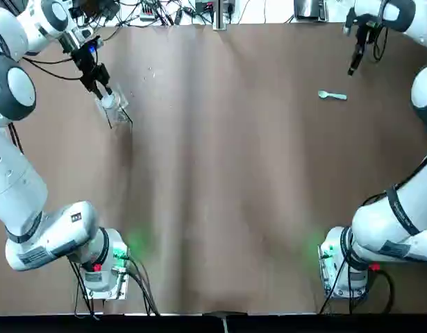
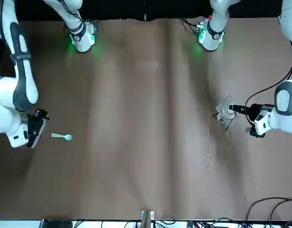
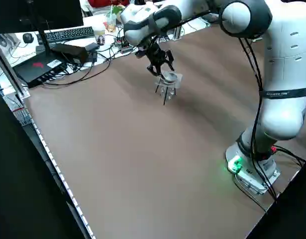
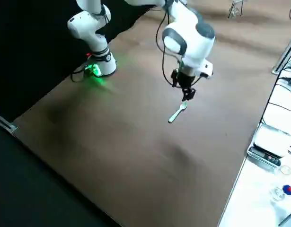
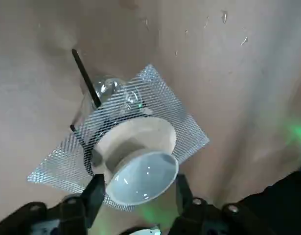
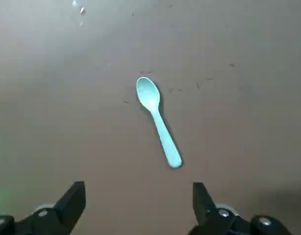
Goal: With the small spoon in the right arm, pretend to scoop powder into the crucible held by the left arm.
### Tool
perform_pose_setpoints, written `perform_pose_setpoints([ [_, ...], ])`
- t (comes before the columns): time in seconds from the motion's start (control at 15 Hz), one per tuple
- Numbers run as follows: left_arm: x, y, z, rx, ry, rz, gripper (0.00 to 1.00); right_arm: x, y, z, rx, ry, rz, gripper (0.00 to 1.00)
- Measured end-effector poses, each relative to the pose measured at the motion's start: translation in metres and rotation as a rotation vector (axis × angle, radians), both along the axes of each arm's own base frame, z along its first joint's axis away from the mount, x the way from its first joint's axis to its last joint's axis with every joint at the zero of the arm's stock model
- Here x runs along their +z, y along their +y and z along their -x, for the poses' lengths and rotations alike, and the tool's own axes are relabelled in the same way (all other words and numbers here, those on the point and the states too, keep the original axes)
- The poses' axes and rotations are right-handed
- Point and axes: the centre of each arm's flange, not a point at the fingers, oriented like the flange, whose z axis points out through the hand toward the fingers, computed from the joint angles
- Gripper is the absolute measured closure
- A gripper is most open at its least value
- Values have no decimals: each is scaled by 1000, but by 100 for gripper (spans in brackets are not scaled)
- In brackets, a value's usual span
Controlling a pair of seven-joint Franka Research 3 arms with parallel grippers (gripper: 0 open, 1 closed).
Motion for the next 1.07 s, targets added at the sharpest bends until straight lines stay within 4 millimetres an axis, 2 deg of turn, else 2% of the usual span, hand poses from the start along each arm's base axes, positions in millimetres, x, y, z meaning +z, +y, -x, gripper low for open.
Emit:
perform_pose_setpoints([
  [0.2, -4, 0, 1, -2, 6, 1, 35, -43, -2, -7, 125, -17, -27, 4],
  [0.33, -4, 1, 1, -4, 8, -2, 36, -61, -7, -5, 175, -35, -34, 13],
  [0.53, -6, 2, 2, -4, 11, -2, 39, -75, -13, 2, 203, -26, -41, 15],
  [0.67, -8, 2, 2, -4, 15, -1, 39, -85, -16, 7, 208, -8, -41, 25],
  [0.93, -14, 2, 3, -4, 25, 3, 44, -100, -20, 7, 230, -34, -16, 32],
  [1.07, -17, 2, 3, -4, 29, 4, 45, -124, -16, 18, 248, -85, -10, 31],
])
